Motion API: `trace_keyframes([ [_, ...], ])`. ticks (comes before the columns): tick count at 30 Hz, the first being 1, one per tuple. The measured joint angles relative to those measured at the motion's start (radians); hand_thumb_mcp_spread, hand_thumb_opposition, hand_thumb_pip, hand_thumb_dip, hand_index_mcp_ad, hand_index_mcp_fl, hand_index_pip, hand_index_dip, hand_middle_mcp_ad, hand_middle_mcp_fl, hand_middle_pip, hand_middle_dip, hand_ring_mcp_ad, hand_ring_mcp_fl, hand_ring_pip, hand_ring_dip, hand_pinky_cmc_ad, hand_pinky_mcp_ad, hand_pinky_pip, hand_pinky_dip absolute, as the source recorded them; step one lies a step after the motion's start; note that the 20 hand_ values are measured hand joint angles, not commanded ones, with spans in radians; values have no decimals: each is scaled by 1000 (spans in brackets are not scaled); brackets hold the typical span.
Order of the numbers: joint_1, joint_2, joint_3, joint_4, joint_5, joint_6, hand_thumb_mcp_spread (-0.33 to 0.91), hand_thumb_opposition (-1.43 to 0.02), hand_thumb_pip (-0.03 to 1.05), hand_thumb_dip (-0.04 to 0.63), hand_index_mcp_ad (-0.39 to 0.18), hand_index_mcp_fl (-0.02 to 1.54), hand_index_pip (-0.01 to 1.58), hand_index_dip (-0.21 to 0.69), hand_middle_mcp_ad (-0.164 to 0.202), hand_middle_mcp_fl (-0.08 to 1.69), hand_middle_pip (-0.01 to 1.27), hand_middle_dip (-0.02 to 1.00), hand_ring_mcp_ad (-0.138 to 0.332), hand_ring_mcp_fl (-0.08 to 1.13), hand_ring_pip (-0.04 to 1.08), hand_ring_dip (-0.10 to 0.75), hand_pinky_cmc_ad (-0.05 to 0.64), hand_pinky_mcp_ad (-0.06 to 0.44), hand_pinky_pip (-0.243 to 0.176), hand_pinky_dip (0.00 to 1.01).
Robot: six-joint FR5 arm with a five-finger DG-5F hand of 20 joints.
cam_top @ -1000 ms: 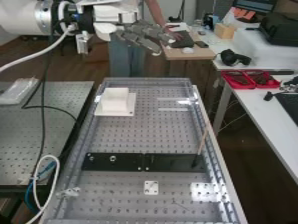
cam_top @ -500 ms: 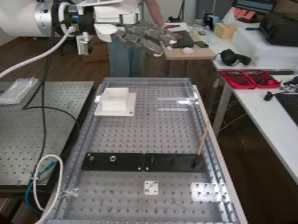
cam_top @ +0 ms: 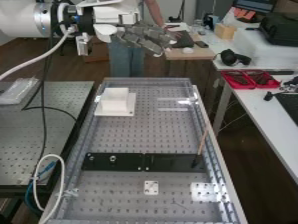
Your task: Grab the bearing and place it in the white container
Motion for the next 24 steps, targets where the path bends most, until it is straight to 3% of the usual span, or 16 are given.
trace_keyframes([
  [24, 4, 18, -7, 5, 5, -15, 234, -677, 393, 23, -101, 372, 89, 131, 51, 332, 131, 424, 138, 65, 120, 152, 417, 347, 0, 180],
])
